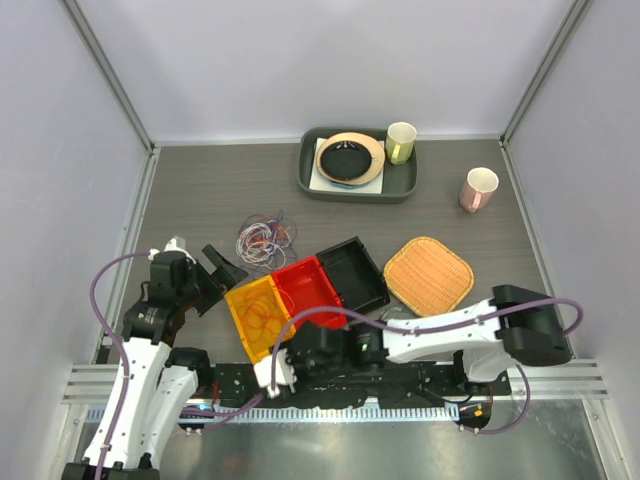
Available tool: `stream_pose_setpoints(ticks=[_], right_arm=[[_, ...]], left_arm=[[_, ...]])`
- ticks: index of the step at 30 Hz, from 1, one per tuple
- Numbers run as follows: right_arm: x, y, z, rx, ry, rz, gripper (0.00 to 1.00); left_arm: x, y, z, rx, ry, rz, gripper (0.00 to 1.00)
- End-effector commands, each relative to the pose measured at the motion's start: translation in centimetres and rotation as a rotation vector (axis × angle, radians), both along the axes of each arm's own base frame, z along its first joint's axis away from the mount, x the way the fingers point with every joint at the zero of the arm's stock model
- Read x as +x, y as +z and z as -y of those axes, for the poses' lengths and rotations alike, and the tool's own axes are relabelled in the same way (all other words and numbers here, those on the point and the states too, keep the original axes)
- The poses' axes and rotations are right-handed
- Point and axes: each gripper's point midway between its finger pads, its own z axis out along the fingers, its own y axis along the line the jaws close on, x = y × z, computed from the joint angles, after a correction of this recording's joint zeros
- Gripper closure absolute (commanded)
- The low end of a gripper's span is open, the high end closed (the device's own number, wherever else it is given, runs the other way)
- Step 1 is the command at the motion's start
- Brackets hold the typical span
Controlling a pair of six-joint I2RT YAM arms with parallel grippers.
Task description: Untangle the cables
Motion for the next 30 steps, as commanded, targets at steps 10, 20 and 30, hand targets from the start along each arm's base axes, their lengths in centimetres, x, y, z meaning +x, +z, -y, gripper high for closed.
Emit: stream_pose_setpoints(ticks=[10,20,30], right_arm=[[-0.6,-6.0,-1.2,-0.158,0.181,0.299,0.44],[1.0,-7.1,-1.6,-0.195,0.174,0.402,0.48],[0.7,-7.2,-2.5,-0.173,0.205,0.404,0.53]], left_arm=[[0.5,0.8,-0.2,0.007,0.013,0.013,0.00],[0.5,0.8,-0.5,0.018,0.030,0.015,0.00],[0.5,0.6,-0.6,0.022,0.034,0.002,0.00]])
